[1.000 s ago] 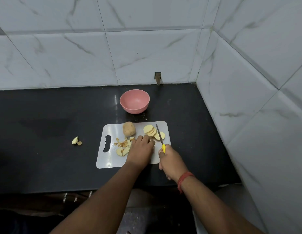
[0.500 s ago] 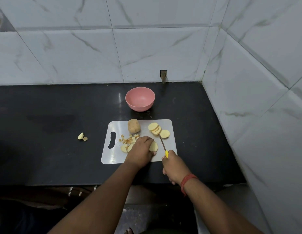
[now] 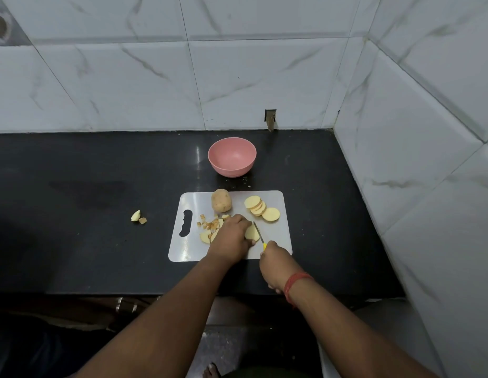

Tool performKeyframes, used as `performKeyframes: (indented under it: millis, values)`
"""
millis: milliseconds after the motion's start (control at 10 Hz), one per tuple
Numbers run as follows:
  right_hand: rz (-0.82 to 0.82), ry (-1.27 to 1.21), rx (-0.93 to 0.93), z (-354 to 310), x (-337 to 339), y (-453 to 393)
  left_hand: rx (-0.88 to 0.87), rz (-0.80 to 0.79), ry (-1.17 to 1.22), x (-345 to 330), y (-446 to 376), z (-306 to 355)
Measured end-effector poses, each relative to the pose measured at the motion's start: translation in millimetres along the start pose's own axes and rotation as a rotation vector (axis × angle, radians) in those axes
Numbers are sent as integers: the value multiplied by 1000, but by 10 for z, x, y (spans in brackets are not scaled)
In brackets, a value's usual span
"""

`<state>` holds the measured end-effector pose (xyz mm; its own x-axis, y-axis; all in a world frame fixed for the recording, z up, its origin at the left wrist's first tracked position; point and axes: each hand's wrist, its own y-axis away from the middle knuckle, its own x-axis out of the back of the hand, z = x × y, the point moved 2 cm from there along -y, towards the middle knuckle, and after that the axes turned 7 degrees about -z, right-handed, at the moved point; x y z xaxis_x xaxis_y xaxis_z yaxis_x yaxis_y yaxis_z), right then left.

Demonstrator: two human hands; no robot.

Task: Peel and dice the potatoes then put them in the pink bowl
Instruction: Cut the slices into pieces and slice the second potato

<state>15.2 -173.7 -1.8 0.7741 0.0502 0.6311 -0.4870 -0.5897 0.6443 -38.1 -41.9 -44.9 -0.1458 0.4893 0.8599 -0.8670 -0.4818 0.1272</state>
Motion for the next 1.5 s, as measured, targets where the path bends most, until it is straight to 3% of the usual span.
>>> performKeyframes:
  millis: [400, 500, 600, 700, 800, 900, 1000, 1100, 1200, 1300, 1400, 1500]
  values:
    - [-77, 109, 39, -37, 40, -90, 8, -45, -34, 2, -60, -18]
    - [-252, 1352, 308, -396, 235, 326, -4, -61, -45, -8, -54, -29]
    - [-351, 1665, 99, -194, -106, 117, 1, -42, -55, -16, -53, -15]
    - [182, 1232, 51, -88, -70, -170, 13, -37, -60, -22, -57, -7]
    - [-269, 1618, 254, 115, -316, -65, 22, -29, -54, -31, -57, -16]
    - [-409, 1102, 90, 30, -195, 307, 29, -26, -50, -38, -59, -22]
    - [-382, 1851, 696, 95, -323, 200, 32, -19, -38, -42, -56, -26]
    - [-327, 1571, 301, 231, -413, 206, 41, -10, -3, -44, -38, -33]
    - [112, 929, 140, 400, -442, -36, 62, 7, 75, -31, -29, -48]
    - [424, 723, 258, 370, -392, -167, 75, 7, 131, -23, -6, -64]
    - [-235, 588, 213, -62, -77, 175, 43, 6, 163, -17, 23, -79]
    - [92, 189, 81, -127, 38, -10, 27, 10, 188, -18, 43, -90]
